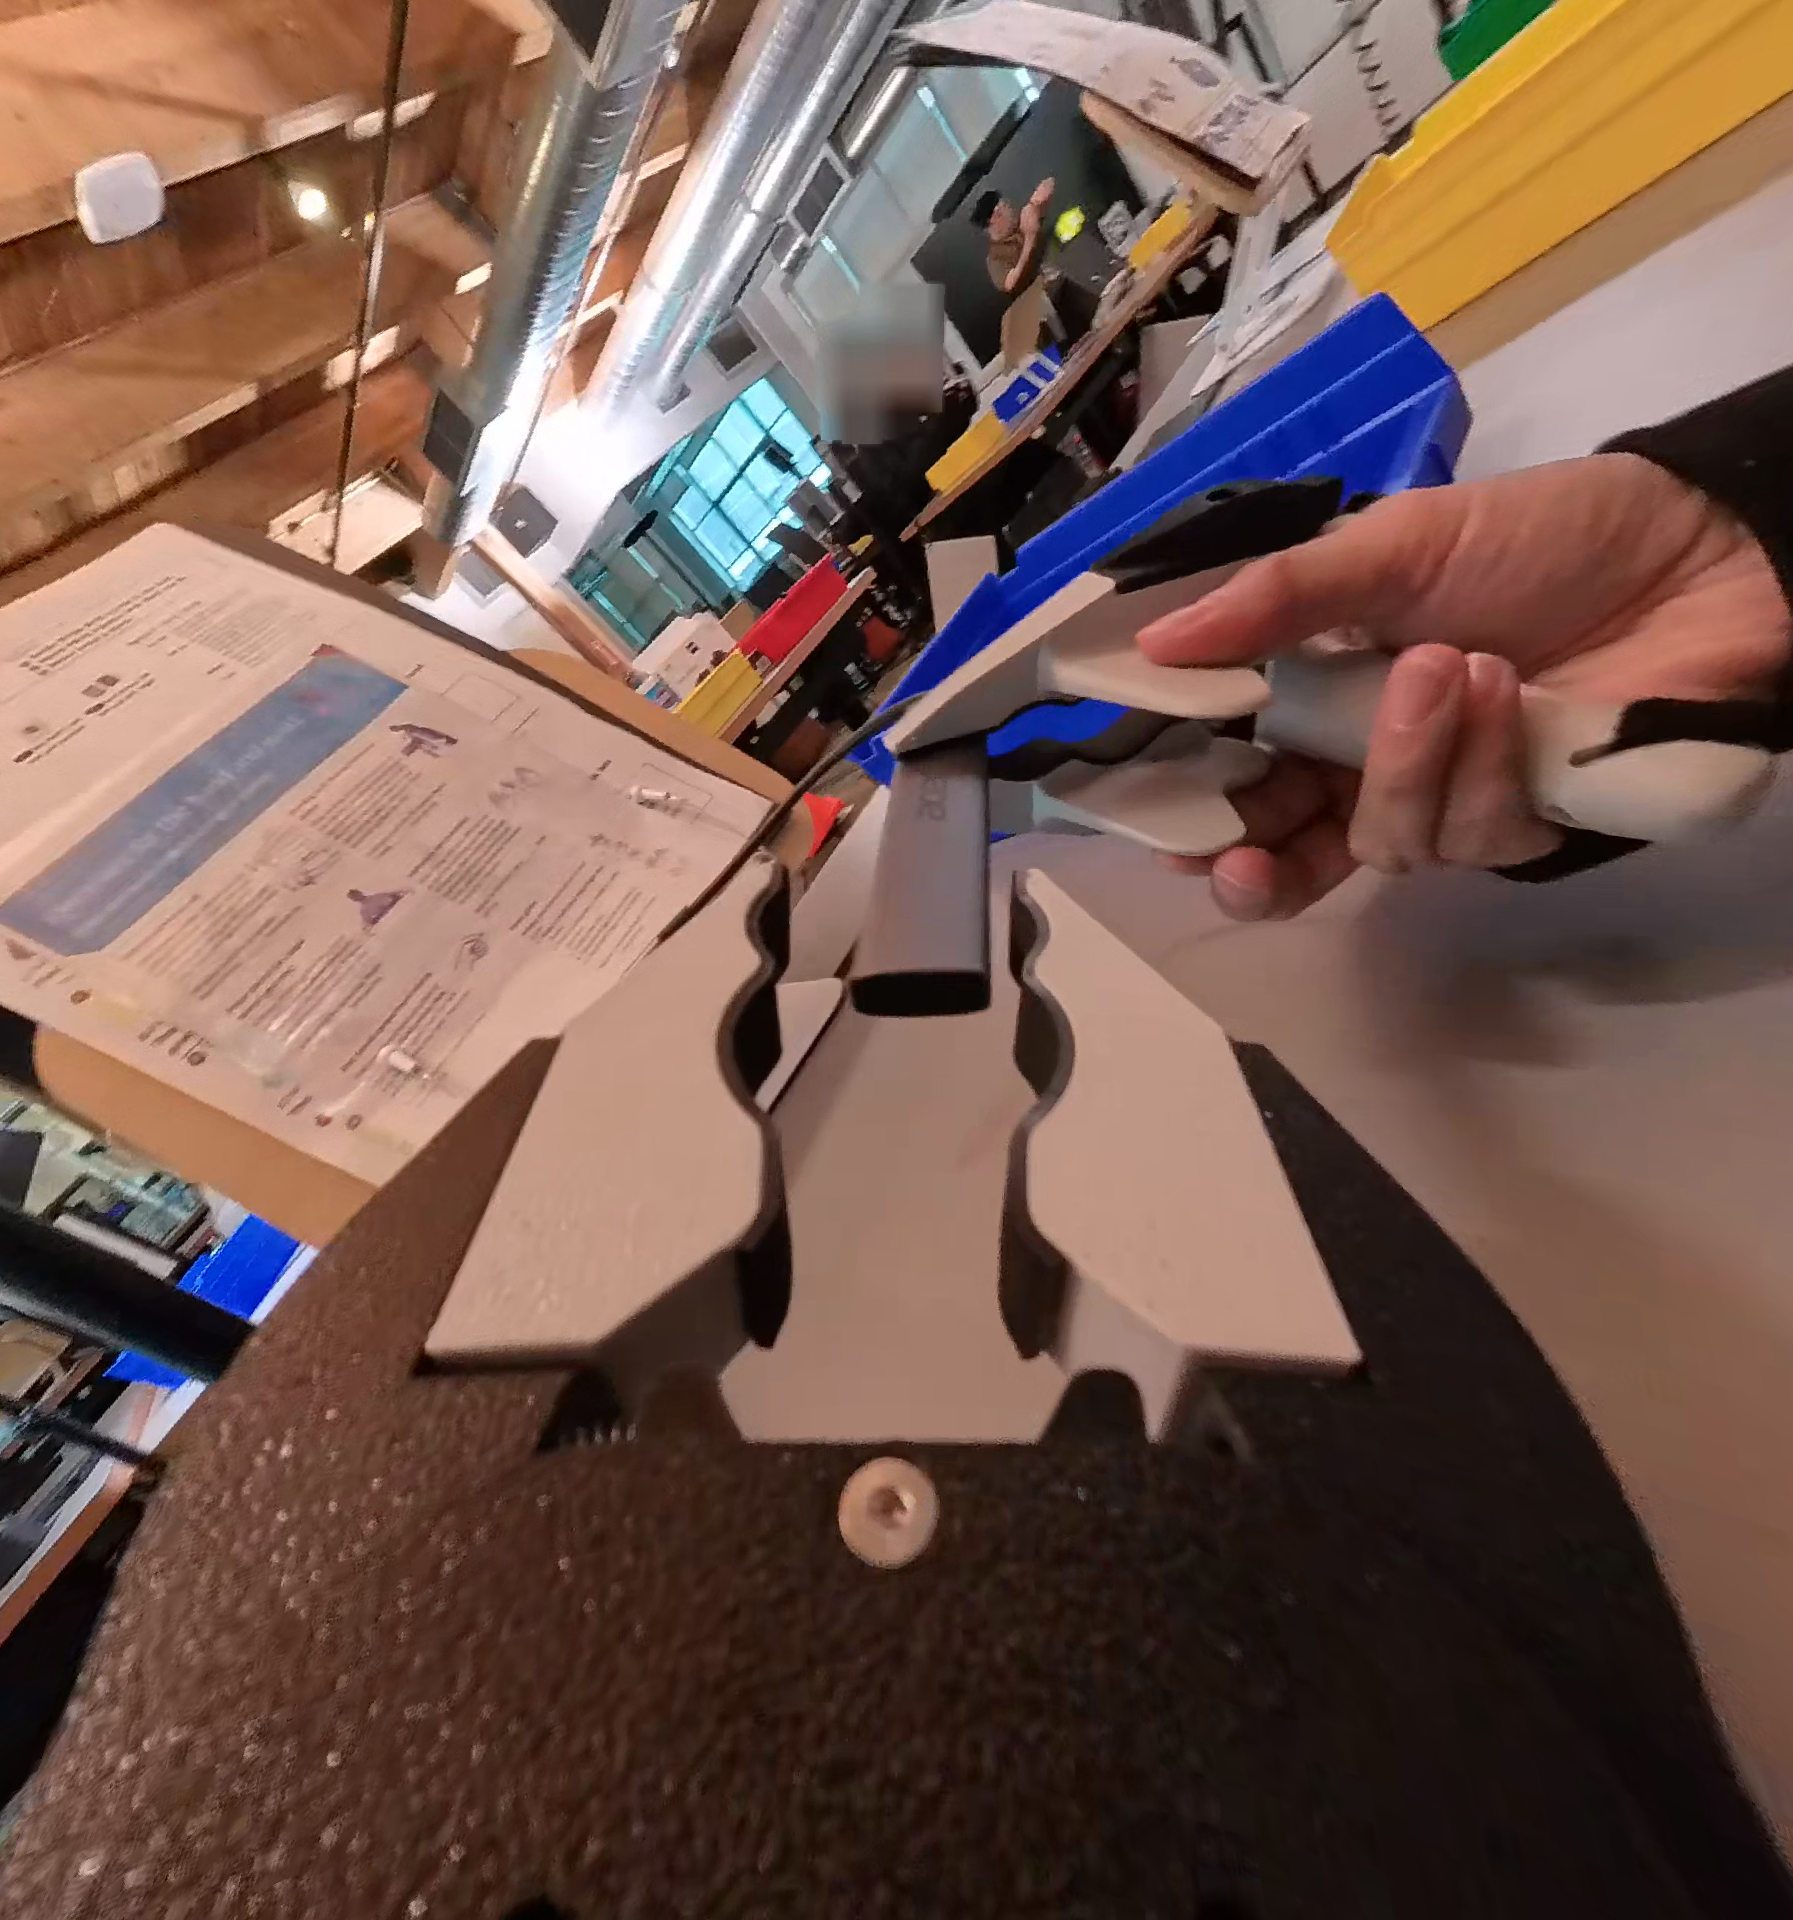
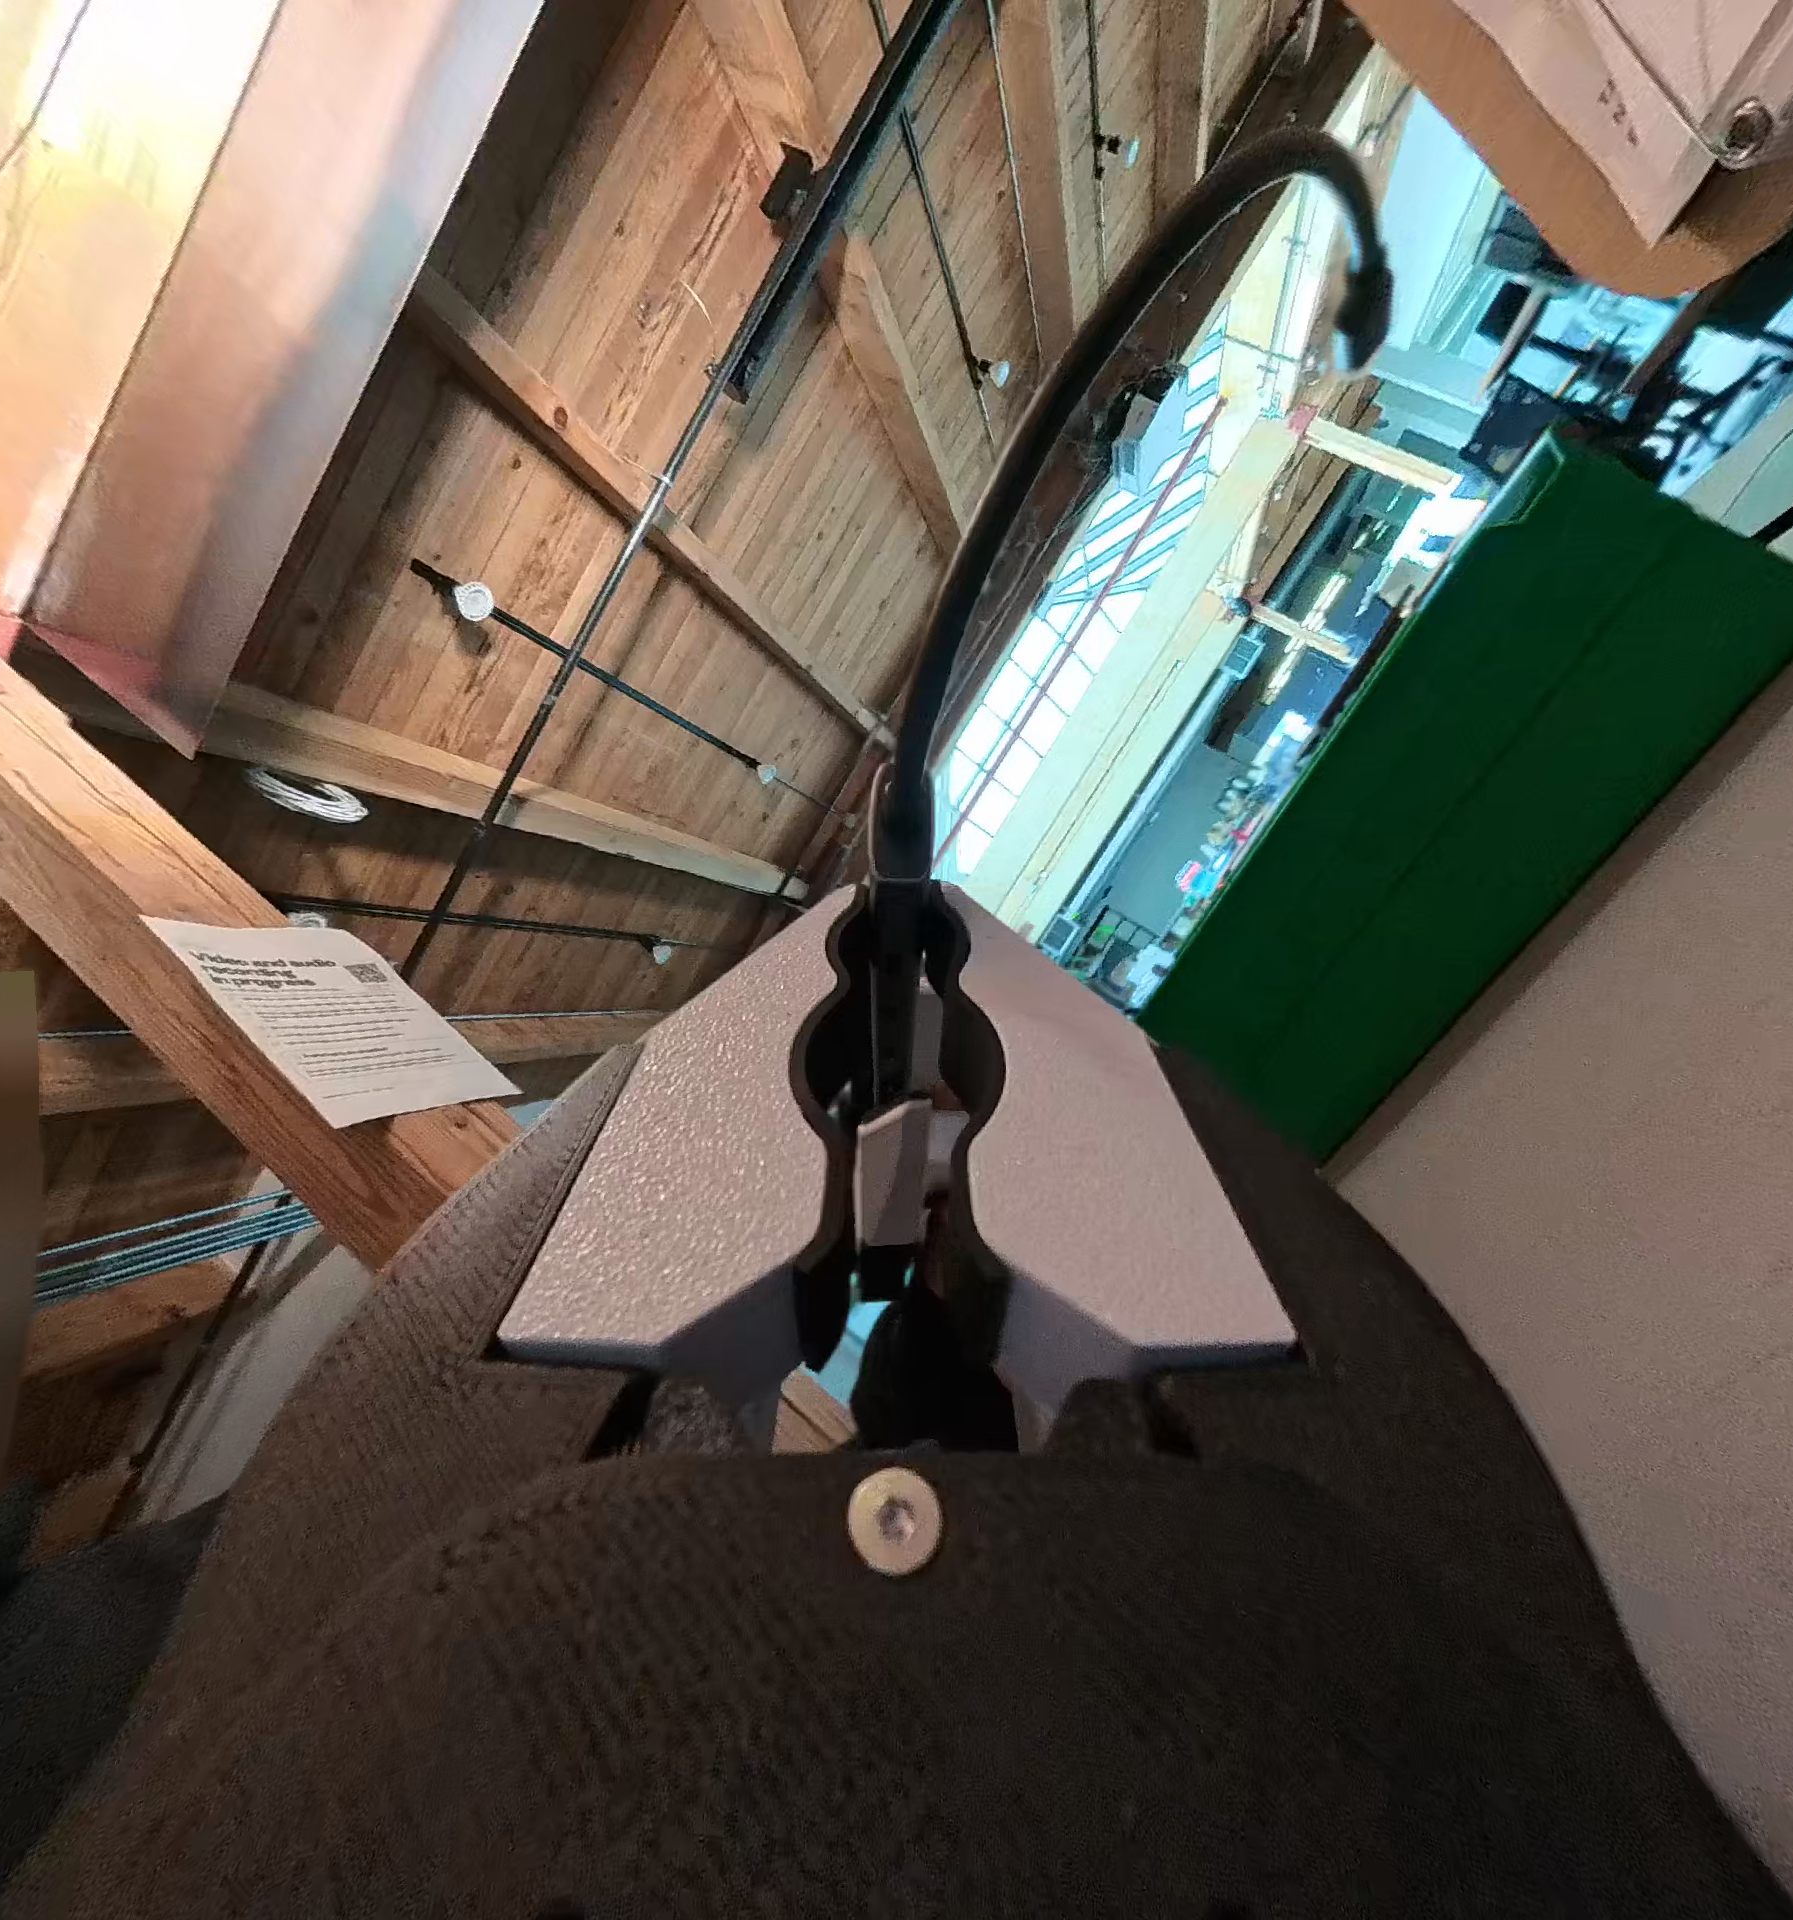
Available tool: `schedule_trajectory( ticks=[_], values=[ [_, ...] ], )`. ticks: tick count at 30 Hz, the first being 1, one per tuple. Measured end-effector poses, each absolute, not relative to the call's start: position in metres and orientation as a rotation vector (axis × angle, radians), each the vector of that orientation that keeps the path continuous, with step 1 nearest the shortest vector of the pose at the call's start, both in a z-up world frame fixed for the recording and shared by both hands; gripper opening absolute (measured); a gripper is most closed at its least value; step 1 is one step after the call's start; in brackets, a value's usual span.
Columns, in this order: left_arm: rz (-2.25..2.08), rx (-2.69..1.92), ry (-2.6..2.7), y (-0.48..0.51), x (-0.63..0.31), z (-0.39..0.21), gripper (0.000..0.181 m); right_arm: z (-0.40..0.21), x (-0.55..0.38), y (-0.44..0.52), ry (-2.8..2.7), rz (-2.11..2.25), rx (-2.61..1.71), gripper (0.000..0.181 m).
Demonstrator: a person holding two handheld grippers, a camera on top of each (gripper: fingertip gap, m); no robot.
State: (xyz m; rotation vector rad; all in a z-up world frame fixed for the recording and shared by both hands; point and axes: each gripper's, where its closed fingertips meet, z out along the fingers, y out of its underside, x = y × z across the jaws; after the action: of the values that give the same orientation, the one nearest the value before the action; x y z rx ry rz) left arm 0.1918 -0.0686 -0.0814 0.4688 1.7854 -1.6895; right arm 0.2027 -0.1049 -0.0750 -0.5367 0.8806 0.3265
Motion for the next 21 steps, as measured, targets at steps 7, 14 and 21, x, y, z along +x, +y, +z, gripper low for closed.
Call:
schedule_trajectory(
  ticks=[7,14,21],
  values=[
    [-1.707,0.494,1.686,-0.072,0.190,-0.086,0.022,-0.077,0.202,-0.104,0.856,0.424,-0.507,0.008],
    [-1.748,0.437,1.795,-0.072,0.187,-0.096,0.021,-0.088,0.207,-0.102,0.906,0.412,-0.516,0.008],
    [-2.120,0.197,2.007,-0.059,0.189,-0.090,0.021,-0.078,0.197,-0.089,0.820,0.217,-0.732,0.017]
  ],
)
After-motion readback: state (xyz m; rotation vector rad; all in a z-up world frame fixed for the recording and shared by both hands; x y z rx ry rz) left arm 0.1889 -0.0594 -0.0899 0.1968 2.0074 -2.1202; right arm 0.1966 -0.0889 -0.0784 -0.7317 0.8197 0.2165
